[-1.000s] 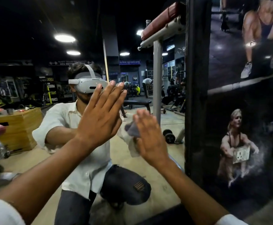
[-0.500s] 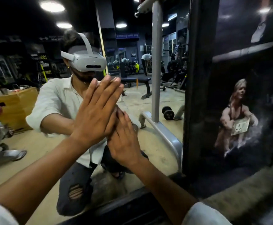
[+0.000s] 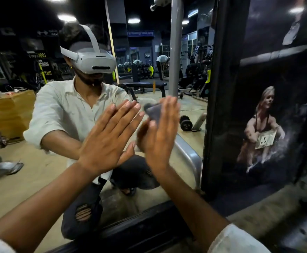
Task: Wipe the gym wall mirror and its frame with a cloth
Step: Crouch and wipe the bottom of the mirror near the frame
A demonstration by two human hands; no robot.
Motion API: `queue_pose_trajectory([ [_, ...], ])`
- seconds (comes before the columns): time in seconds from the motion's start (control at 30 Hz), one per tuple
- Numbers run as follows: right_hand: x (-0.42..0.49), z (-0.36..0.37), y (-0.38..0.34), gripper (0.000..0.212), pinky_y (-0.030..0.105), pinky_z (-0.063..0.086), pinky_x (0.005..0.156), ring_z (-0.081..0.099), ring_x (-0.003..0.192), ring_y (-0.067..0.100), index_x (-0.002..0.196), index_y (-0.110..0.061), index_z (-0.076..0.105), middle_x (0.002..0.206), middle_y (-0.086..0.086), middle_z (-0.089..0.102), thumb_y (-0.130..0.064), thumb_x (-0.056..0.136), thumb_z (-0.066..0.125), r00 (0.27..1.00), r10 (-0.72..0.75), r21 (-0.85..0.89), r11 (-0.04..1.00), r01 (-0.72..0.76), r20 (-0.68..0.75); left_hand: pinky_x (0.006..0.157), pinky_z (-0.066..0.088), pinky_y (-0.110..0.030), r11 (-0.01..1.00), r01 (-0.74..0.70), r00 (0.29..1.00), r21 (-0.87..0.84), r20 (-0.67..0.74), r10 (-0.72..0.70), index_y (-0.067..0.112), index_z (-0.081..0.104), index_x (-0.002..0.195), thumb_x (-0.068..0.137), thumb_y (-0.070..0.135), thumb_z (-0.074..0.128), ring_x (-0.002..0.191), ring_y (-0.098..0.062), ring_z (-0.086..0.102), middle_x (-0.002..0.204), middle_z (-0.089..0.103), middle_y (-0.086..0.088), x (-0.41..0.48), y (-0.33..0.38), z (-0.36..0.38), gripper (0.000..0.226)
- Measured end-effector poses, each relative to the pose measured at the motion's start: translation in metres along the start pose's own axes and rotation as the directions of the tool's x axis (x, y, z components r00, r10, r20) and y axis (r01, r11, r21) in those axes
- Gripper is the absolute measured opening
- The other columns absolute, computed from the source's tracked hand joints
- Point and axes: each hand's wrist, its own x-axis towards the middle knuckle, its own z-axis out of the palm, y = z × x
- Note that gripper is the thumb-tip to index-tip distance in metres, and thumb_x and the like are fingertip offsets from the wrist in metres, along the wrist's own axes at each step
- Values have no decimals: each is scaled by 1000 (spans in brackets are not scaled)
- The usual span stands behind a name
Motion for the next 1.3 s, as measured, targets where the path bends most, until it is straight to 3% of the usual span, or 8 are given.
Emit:
queue_pose_trajectory([
  [0.13, -24, -2, 3, 68, 57, 12, 131, 10, 162, 33, 164, -4, 15, 172, 17, 12, -16, 104, 45, 863, -408, 6, 905, 426, 298, 130, 23, -60, 998, 1, 1000, -56, -17, -2, 3, 25, 167, 106, 42, 39, 163, -34, 20, 175, 21, -17, 1, 1, -5, 74],
  [0.2, -13, -12, 22, 69, 53, 8, 131, 8, 163, 30, 164, -6, 17, 173, 15, 11, -20, 103, 47, 824, -439, -92, 862, 499, 358, 130, 21, -60, 1000, -5, 1000, -1, 2, 5, 5, 25, 167, 106, 44, 38, 163, -33, 20, 175, 22, -16, 1, 2, -4, 74],
  [0.37, 36, -45, 67, 56, 57, 13, 131, 14, 162, 24, 164, -4, 28, 173, 10, 22, -25, 112, 30, 999, -44, -139, 989, 48, 28, 130, 20, -62, 988, -44, 998, 146, 51, 37, 7, 23, 169, 106, 39, 37, 164, -34, 16, 176, 18, -16, 0, 2, 5, 71],
  [0.7, -28, -36, 76, 58, 57, 20, 129, 9, 163, 23, 165, -4, 23, 176, 7, 13, -16, 110, 37, 979, 193, -12, 981, -194, -60, 131, 15, -61, 990, -49, 997, 133, 61, 42, 7, 23, 168, 110, 38, 24, 164, -35, 15, 177, 16, -17, -1, 4, 5, 66],
  [0.87, -45, -4, 8, 64, 58, 15, 130, 9, 163, 30, 165, -5, 19, 175, 12, 11, -15, 106, 44, 987, -80, 5, 997, 80, 139, 132, 15, -59, 1000, -5, 1000, 9, 20, 5, 5, 19, 169, 111, 40, 25, 164, -32, 14, 176, 17, -17, -2, 5, -1, 68],
  [1.0, -89, -2, 18, 61, 61, 21, 127, 13, 162, 34, 163, -4, 16, 172, 16, 11, -18, 109, 41, 861, -378, 15, 918, 397, 340, 130, 17, -61, 1000, -12, 999, -9, 33, 12, 5, 18, 169, 112, 39, 28, 164, -34, 13, 177, 16, -16, -8, 8, 2, 67],
  [1.07, -91, -16, 46, 60, 61, 23, 127, 12, 162, 31, 163, -5, 18, 173, 14, 10, -25, 110, 37, 814, -401, -61, 882, 466, 420, 130, 18, -63, 998, -59, 995, 26, 78, 57, 6, 15, 170, 112, 39, 30, 164, -38, 11, 177, 12, -17, -19, 16, 7, 68],
  [1.3, -9, -40, 69, 64, 58, 15, 130, 12, 162, 33, 163, 3, 23, 173, 19, 17, -18, 106, 45, 981, -111, -153, 979, 136, 161, 132, 4, -60, 933, -206, 978, 293, 85, 189, 2, 13, 169, 111, 34, 39, 165, -34, -4, 178, -1, -18, -30, 15, 39, 71],
])
